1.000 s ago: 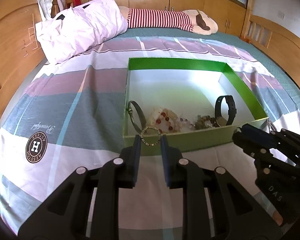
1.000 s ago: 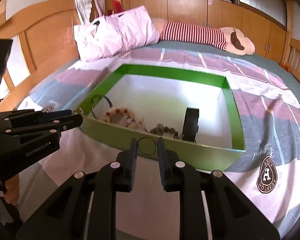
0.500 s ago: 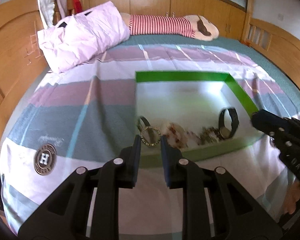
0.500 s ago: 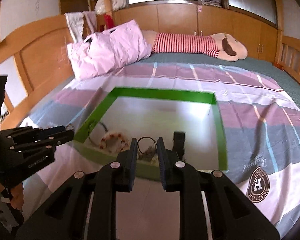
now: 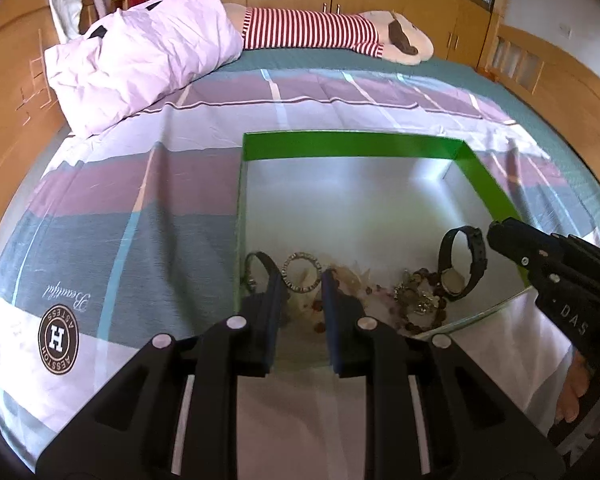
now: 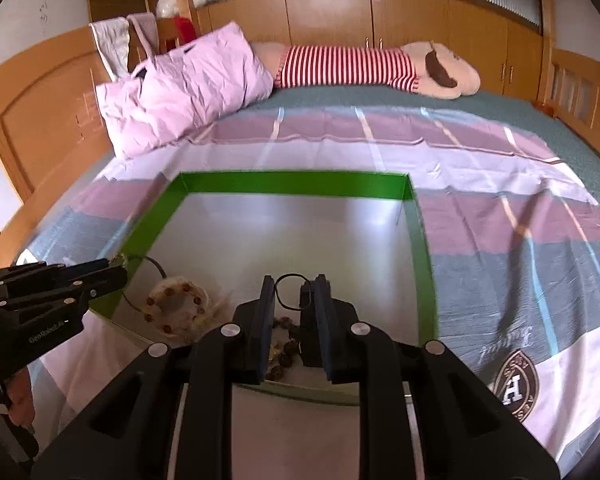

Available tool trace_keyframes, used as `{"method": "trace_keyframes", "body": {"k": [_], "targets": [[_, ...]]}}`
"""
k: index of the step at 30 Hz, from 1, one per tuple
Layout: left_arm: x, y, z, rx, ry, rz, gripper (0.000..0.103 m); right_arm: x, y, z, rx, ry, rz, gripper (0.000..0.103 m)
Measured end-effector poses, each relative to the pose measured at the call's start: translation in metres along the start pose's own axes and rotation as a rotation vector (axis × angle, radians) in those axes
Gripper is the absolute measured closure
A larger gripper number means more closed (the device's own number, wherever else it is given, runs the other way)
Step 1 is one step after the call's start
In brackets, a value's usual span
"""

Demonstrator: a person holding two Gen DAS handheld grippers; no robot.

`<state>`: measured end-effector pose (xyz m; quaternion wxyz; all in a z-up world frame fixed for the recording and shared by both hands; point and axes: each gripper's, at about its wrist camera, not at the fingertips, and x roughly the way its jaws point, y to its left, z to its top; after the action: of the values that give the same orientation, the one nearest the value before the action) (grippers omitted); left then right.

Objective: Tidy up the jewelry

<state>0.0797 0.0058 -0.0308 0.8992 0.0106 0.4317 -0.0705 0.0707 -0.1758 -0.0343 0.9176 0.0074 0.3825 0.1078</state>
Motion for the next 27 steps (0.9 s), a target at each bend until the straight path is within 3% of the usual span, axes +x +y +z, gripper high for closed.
{"method": "trace_keyframes", "body": {"k": [10,12,13,14,15,20,23,27], "targets": [[0.016,0.004,0.008,-0.019,0.011,0.019,0.083,0.022,0.01,-0.003,-0.054,0.029,-0.005,0.083],[0.016,0.003,0.009,-0.016,0.004,0.021,0.073,0.022,0.009,-0.003,-0.045,0.03,-0.001,0.081],[0.015,0.003,0.009,-0.018,0.002,0.024,0.052,0.02,0.009,-0.002,-0.04,0.023,-0.004,0.07],[0.012,0.003,0.008,-0.023,-0.011,0.023,0.047,0.017,0.008,-0.002,-0.031,0.009,-0.004,0.053],[0.011,0.002,0.008,-0.025,-0.014,0.02,0.046,0.01,0.006,0.0,-0.013,-0.018,0.001,0.041],[-0.002,-0.002,0.009,-0.01,-0.053,0.038,0.025,-0.021,-0.006,0.006,0.055,-0.131,0.008,0.013],[-0.01,-0.002,0.007,-0.031,-0.062,0.009,0.014,-0.035,-0.015,0.006,0.079,-0.175,-0.027,0.002],[-0.017,-0.004,0.005,-0.036,-0.076,0.005,0.006,-0.036,-0.022,0.003,0.073,-0.143,-0.1,0.001]]}}
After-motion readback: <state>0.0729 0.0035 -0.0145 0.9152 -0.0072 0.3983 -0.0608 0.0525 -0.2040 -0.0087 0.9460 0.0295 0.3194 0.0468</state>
